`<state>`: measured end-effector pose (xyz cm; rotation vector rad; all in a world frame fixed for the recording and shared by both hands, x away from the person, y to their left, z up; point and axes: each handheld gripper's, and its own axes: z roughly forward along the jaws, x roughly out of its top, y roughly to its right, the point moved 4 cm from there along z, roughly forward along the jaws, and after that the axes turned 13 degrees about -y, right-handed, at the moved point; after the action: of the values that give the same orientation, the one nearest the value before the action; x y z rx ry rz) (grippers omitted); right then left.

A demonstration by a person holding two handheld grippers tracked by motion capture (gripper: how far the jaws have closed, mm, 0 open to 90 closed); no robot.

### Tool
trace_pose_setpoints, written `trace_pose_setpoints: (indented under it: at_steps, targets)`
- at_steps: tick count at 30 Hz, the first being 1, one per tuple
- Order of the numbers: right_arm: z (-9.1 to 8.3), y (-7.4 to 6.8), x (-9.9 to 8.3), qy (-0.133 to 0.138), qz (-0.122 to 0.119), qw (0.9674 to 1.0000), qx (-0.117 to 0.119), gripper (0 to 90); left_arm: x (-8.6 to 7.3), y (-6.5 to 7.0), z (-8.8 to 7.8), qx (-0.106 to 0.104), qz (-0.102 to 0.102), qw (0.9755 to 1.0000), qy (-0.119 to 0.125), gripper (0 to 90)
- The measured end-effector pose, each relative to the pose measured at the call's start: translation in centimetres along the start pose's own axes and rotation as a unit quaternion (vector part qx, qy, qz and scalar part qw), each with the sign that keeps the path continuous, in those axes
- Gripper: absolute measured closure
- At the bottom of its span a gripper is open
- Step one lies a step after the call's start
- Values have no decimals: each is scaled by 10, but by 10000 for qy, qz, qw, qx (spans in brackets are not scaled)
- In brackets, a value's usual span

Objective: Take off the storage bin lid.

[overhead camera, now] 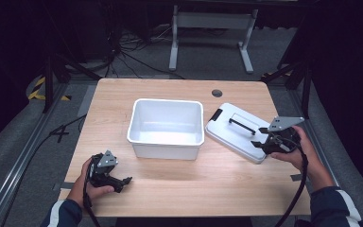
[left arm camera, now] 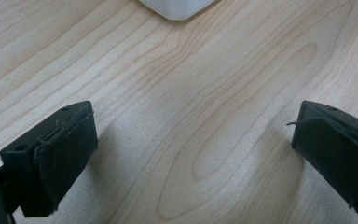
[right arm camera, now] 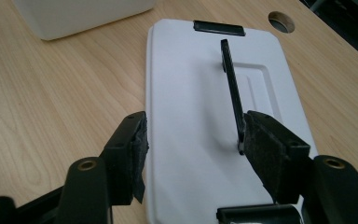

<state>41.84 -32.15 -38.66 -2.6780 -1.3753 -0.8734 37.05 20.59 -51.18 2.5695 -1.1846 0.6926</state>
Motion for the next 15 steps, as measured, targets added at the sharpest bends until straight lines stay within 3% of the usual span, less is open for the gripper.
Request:
trace_pose_setpoints:
  at_steps: [15]
  targets:
    - [-7, -22, -32, 101, -74, 9999, -75, 345, 0, 0, 0, -1, -1, 10000, 2, 6]
